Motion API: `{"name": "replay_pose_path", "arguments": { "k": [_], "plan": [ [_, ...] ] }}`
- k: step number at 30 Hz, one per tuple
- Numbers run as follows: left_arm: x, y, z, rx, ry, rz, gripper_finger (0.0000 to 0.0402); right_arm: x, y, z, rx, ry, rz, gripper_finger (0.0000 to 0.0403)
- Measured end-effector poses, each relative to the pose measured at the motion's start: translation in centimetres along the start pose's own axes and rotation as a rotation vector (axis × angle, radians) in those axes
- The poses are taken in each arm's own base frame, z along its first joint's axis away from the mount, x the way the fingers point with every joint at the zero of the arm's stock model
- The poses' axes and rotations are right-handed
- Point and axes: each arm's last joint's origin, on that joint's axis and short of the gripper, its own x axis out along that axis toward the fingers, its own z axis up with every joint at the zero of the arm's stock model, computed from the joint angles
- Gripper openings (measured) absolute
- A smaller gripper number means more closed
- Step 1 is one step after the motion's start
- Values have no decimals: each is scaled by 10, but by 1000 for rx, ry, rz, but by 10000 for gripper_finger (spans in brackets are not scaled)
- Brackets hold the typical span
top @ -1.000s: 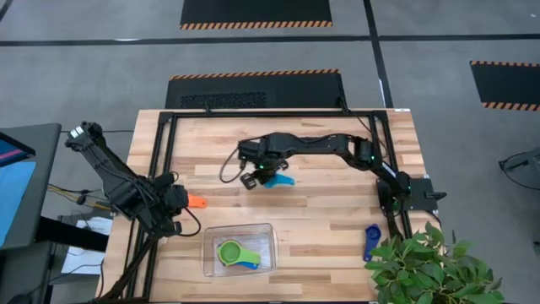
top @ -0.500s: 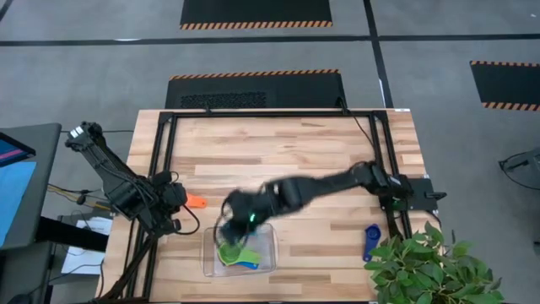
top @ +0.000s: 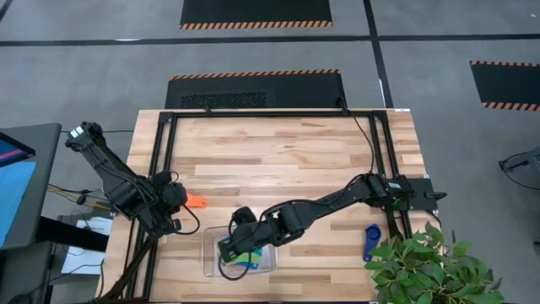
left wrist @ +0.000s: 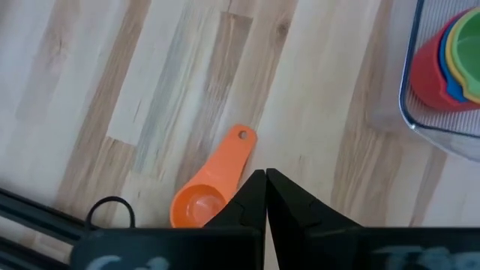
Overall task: Nest measuring cups in basket
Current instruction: Stack the light blue measuring cup on top of the green measuring cup into the transparent bin
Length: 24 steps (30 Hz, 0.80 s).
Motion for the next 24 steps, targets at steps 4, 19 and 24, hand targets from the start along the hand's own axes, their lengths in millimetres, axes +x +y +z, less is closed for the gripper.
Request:
{"name": "replay_pose_path", "arguments": {
  "k": [4,19,24],
  "plan": [
    [0,1,0,46,3,5,0,30,-6,2,68,-17,59,11],
    [0,1,0,123,0,6,0,55,-18,0,145,6,50,11],
    [0,1,0,121,1,6,0,54,-18,2,172,97,59,20]
  ]
}}
